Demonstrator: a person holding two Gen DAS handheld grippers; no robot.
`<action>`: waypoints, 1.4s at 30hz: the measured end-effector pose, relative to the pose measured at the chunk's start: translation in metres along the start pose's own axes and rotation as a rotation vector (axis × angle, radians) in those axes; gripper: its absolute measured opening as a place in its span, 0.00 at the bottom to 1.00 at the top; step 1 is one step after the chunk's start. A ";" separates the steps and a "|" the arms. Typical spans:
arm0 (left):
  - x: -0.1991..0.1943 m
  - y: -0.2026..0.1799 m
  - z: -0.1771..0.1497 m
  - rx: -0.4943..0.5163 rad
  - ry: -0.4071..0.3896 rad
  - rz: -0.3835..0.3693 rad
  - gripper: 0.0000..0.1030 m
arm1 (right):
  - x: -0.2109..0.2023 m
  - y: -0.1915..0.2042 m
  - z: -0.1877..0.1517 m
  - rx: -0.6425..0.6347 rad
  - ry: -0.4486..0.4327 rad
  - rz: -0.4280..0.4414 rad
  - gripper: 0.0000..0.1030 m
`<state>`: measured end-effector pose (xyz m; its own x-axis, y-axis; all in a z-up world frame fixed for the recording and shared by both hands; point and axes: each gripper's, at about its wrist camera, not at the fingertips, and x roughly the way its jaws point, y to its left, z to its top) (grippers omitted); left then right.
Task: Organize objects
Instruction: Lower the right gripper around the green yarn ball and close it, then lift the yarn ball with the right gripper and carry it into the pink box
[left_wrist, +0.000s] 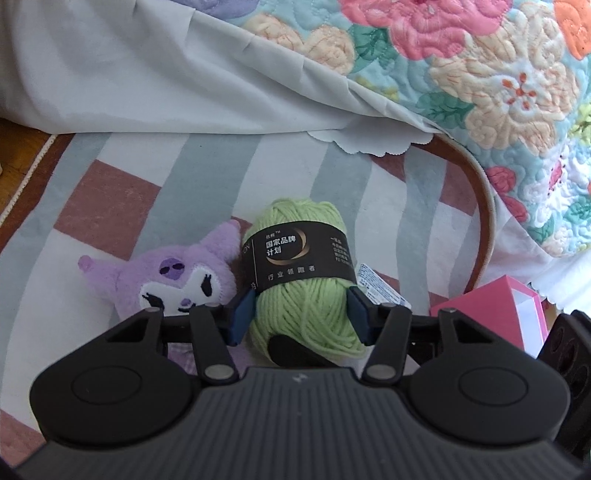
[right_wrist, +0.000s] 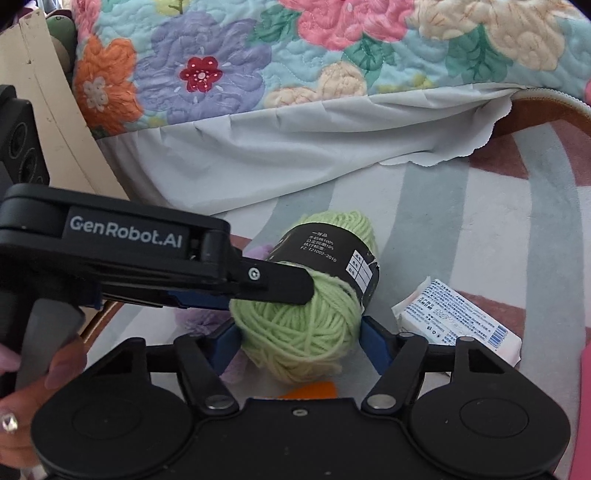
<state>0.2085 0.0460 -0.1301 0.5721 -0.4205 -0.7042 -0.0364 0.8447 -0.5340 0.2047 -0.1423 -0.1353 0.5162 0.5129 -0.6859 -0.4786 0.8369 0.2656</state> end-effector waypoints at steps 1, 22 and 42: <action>0.001 0.000 -0.001 -0.001 -0.002 -0.002 0.51 | 0.002 0.000 -0.001 0.004 0.000 -0.003 0.70; -0.022 -0.024 -0.024 0.080 -0.012 -0.037 0.41 | -0.035 0.034 -0.009 -0.245 -0.042 -0.175 0.56; -0.065 -0.066 -0.048 0.197 0.014 -0.006 0.40 | -0.092 0.050 -0.023 -0.271 -0.086 -0.170 0.55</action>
<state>0.1343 0.0018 -0.0713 0.5603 -0.4295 -0.7083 0.1294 0.8900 -0.4373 0.1165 -0.1520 -0.0742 0.6575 0.3939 -0.6423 -0.5461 0.8365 -0.0460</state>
